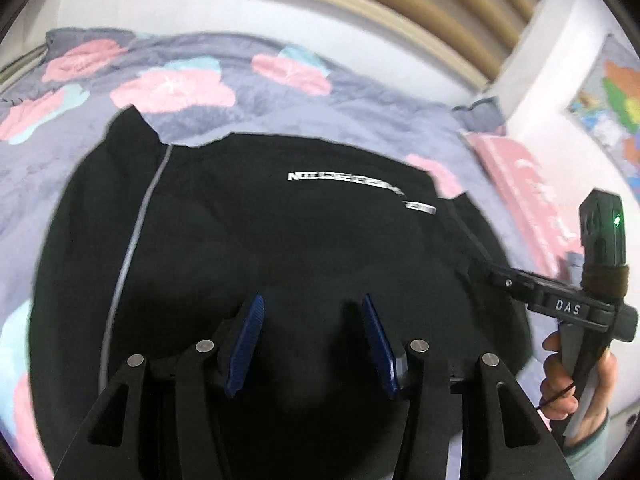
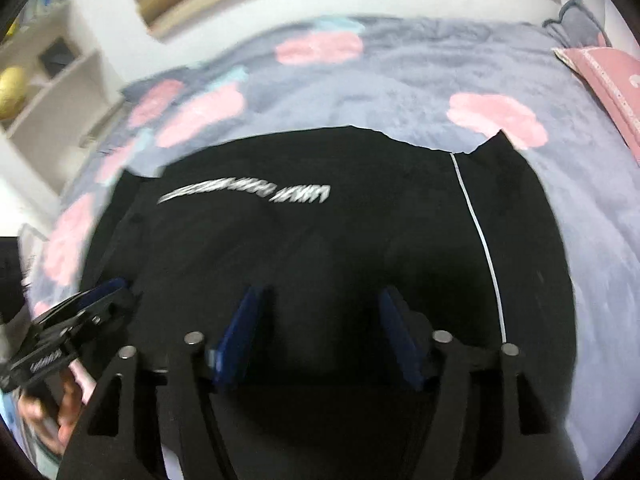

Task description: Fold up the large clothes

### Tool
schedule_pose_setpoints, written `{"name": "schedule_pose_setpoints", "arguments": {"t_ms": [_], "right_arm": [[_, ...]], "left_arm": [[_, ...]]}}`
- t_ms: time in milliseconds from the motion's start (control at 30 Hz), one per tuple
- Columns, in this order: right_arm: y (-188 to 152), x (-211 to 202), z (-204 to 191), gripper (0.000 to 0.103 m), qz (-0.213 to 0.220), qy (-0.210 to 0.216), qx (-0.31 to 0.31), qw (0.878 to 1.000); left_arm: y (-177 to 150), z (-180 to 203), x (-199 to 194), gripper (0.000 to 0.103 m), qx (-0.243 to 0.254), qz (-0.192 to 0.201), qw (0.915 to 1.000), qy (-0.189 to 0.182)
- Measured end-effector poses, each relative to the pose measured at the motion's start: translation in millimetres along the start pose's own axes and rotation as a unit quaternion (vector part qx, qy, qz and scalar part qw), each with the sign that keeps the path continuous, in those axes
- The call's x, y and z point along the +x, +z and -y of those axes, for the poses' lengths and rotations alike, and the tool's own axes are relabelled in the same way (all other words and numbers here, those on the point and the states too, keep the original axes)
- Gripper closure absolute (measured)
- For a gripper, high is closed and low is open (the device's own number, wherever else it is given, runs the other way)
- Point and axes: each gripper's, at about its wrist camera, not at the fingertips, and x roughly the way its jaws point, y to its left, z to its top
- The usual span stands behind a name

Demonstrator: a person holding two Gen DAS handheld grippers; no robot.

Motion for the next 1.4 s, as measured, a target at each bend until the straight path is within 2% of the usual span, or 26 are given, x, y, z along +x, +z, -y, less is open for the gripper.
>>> {"name": "schedule_pose_setpoints", "arguments": {"t_ms": [100, 167, 200, 300, 367, 500, 700, 800, 867, 933, 1167, 1233, 1400], "right_arm": [[-29, -27, -12, 0.035, 0.012, 0.010, -0.025, 1.000], [-45, -34, -19, 0.035, 0.005, -0.004, -0.037, 0.999], [-52, -34, -21, 0.035, 0.000, -0.013, -0.042, 0.999], [-68, -13, -22, 0.035, -0.042, -0.037, -0.048, 0.997], [-73, 6, -14, 0.035, -0.074, -0.027, -0.041, 0.996], [-68, -9, -6, 0.036, -0.081, -0.015, -0.032, 0.996], [-77, -66, -2, 0.035, -0.033, -0.009, -0.051, 0.998], [-81, -92, 7, 0.035, -0.012, -0.029, -0.060, 0.998], [-83, -107, 16, 0.033, 0.001, -0.050, -0.065, 0.997], [-80, -114, 30, 0.029, 0.009, -0.065, -0.060, 0.996], [-61, -120, 85, 0.026, 0.023, -0.069, 0.013, 0.997], [-56, -115, 95, 0.026, 0.028, -0.078, 0.021, 0.996], [-43, -92, 130, 0.026, 0.024, -0.083, 0.054, 0.995]], "left_arm": [[-17, 6, -26, 0.048, 0.011, 0.023, 0.9997, -0.002], [-28, 10, -30, 0.046, 0.016, 0.020, 0.9996, 0.010], [-31, 10, -27, 0.046, 0.013, 0.010, 0.9998, 0.014], [-38, 0, 4, 0.044, -0.024, -0.063, 0.9972, 0.031], [-35, -7, 8, 0.044, -0.050, -0.069, 0.9961, 0.022], [-32, -2, -21, 0.044, -0.043, -0.052, 0.9977, -0.004], [-31, -21, -91, 0.044, -0.055, 0.011, 0.9983, -0.017], [-26, -41, -117, 0.039, -0.064, 0.022, 0.9970, -0.038], [-21, -54, -129, 0.030, -0.066, 0.030, 0.9971, -0.021], [-18, -67, -139, 0.028, -0.074, 0.036, 0.9966, 0.008], [-8, -113, -121, 0.028, -0.093, 0.030, 0.9948, 0.030], [-6, -125, -103, 0.028, -0.093, 0.024, 0.9946, 0.041], [-4, -149, -65, 0.028, -0.100, 0.014, 0.9943, 0.032]]}}
